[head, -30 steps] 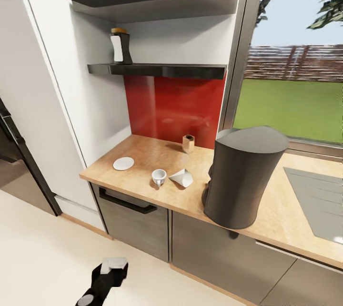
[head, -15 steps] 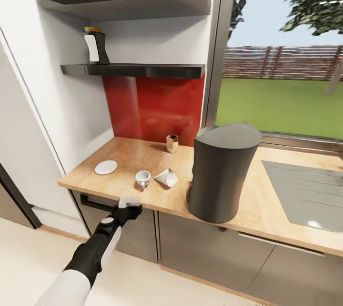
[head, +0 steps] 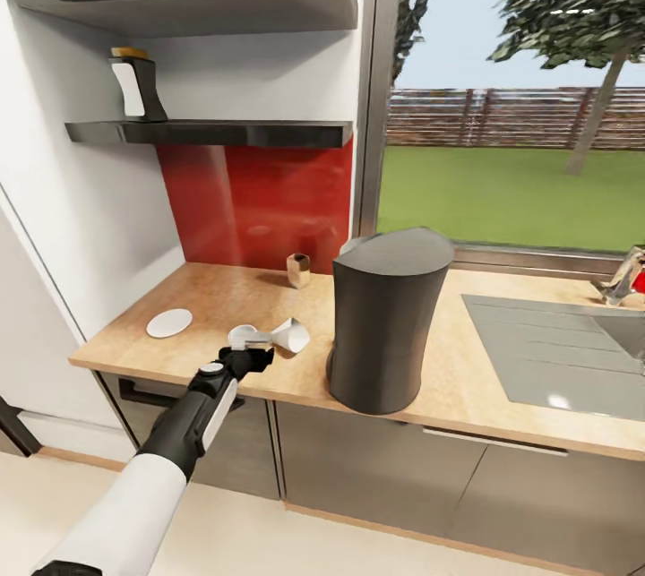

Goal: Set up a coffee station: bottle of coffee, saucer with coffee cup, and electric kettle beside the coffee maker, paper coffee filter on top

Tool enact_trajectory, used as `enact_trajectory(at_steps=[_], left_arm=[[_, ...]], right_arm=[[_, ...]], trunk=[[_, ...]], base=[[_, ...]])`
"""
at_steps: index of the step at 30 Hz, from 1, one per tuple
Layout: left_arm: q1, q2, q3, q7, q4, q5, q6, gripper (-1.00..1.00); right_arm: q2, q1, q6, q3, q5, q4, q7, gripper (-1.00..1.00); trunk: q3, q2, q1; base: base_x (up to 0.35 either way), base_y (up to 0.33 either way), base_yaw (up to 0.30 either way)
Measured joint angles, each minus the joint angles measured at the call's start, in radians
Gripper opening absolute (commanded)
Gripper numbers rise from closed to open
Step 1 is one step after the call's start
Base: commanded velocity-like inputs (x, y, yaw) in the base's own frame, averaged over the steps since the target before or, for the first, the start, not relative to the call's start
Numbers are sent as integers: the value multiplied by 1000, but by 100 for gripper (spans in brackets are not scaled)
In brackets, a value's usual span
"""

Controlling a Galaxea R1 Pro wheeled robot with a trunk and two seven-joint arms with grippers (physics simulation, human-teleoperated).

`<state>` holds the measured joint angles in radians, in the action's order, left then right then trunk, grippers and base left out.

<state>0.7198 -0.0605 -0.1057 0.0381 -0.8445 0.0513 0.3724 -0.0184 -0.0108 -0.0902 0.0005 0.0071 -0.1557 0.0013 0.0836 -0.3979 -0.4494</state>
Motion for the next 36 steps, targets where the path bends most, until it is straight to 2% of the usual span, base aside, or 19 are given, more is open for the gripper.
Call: enact_trajectory(at_steps=[3, 4, 7, 10, 18, 26, 32, 36], left_arm=[[8, -16, 0, 4, 0, -8, 30, 100], [5, -25, 1, 9, 1, -35, 45, 100], [-2, -25, 4, 11, 2, -60, 47, 100], [-6, -24, 2, 12, 2, -70, 48, 100], [-7, -23, 5, 15, 1, -72, 47, 100], [-8, -24, 4, 13, 4, -72, 42, 100], [-9, -22, 2, 12, 15, -75, -28, 100], [-9, -22, 2, 13, 16, -76, -36, 100]], right_arm=[[0, 0, 0, 1, 1, 0, -1, 100], [0, 0, -1, 2, 1, 1, -3, 100], [0, 0, -1, 3, 1, 2, -5, 100], [0, 0, -3, 4, 1, 2, -5, 100], [0, 0, 0, 1, 0, 2, -4, 100], [0, 0, 0, 1, 0, 1, -4, 100], [-1, 0, 0, 0, 0, 1, -5, 100], [-1, 0, 0, -1, 0, 2, -5, 100]], trunk=[[0, 0, 0], [0, 0, 0], [0, 0, 0], [0, 0, 0], [0, 0, 0], [0, 0, 0], [0, 0, 0], [0, 0, 0]], base=[[0, 0, -8], [0, 0, -2], [0, 0, -1], [0, 0, 0], [0, 0, -13], [114, -9, -244], [264, -52, -181], [49, -6, -14]])
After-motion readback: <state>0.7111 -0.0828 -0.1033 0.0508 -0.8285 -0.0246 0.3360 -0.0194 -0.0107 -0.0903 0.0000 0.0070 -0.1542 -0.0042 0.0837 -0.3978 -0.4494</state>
